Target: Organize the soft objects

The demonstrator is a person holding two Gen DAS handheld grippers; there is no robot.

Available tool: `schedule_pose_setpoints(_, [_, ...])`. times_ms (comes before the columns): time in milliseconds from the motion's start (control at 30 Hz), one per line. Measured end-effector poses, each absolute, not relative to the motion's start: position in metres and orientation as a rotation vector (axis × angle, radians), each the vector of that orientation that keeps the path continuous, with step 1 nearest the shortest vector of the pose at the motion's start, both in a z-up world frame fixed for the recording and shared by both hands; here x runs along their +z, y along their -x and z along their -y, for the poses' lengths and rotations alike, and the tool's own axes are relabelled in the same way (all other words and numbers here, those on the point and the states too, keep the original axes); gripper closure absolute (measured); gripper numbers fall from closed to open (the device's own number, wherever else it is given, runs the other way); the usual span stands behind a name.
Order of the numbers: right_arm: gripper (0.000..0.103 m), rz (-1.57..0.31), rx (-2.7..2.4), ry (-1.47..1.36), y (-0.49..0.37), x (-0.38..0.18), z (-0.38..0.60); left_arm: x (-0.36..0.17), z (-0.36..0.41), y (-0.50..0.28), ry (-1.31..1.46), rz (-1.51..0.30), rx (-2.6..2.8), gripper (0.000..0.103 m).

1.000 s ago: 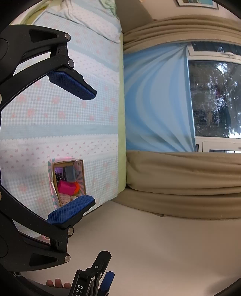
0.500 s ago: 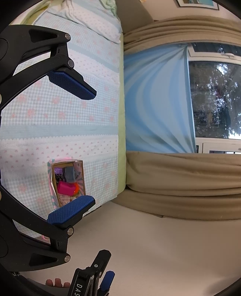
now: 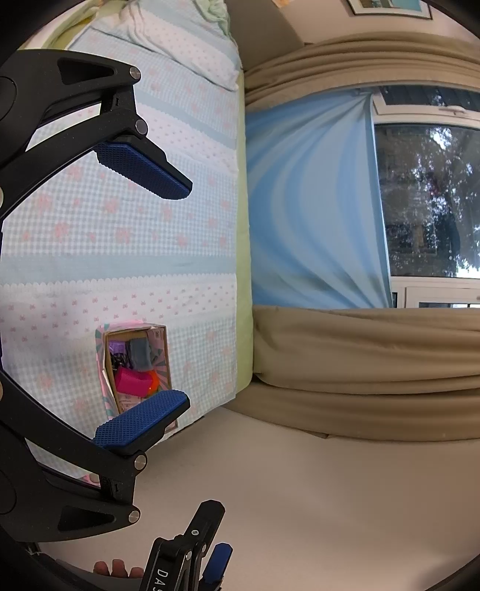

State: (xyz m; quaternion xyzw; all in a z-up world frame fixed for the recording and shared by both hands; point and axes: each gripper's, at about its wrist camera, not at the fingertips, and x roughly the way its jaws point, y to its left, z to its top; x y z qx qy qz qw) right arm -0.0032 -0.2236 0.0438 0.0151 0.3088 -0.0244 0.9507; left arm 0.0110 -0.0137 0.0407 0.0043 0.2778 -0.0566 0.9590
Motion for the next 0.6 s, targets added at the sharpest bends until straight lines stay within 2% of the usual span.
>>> schedule_pose_setpoints(600, [0.003, -0.67, -0.051, -0.038, -0.015, 0.03, 0.226, 0.027, 0.017, -0.027, -0.034, -0.577, -0.056, 0.0])
